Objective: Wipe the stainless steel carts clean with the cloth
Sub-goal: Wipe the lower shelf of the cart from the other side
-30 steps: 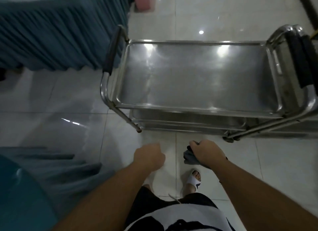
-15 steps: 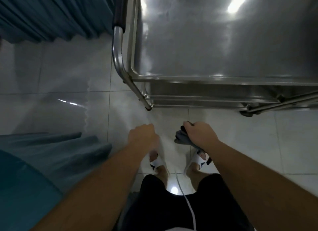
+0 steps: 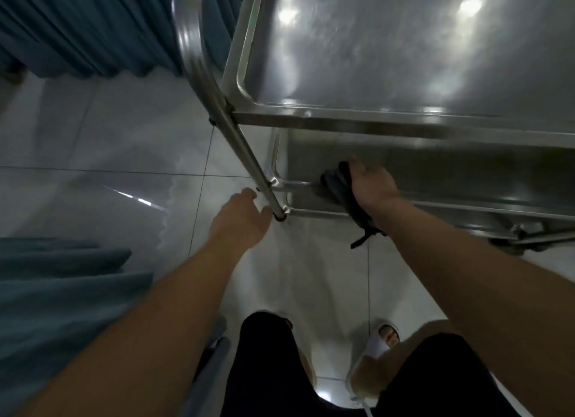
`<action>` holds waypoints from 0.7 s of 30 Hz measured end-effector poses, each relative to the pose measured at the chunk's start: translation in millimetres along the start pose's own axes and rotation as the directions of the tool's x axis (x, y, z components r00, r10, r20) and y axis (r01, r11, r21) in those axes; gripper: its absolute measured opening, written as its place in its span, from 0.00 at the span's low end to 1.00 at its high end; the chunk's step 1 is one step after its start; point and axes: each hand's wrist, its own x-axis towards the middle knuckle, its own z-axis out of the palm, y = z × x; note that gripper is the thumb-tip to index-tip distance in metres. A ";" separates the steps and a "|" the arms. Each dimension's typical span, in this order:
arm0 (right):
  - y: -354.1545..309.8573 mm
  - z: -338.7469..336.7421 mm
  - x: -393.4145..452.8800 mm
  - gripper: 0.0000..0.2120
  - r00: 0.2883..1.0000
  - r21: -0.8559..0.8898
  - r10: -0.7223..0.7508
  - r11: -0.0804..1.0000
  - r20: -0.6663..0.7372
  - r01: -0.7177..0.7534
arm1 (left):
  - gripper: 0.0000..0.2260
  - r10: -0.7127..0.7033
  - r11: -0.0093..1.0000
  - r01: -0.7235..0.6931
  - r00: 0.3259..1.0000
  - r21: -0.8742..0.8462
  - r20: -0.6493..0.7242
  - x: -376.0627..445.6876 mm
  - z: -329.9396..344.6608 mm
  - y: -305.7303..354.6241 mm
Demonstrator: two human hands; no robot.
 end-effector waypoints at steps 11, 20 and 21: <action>-39.6 25.5 106.0 0.19 0.866 -0.048 -0.423 0.903 -0.266 0.427 | 0.13 0.076 0.809 -0.343 0.867 -0.478 -0.493 81.4 21.3 3.3; 9.1 148.7 112.1 0.19 0.700 -0.404 -0.709 0.617 0.087 0.675 | 0.10 0.001 0.348 -0.439 0.884 -0.828 -0.468 127.8 58.0 2.3; 16.4 161.7 111.3 0.18 0.687 -0.452 -0.694 0.553 0.214 0.700 | 0.10 0.002 0.350 -0.442 0.882 -0.826 -0.471 129.8 57.8 2.8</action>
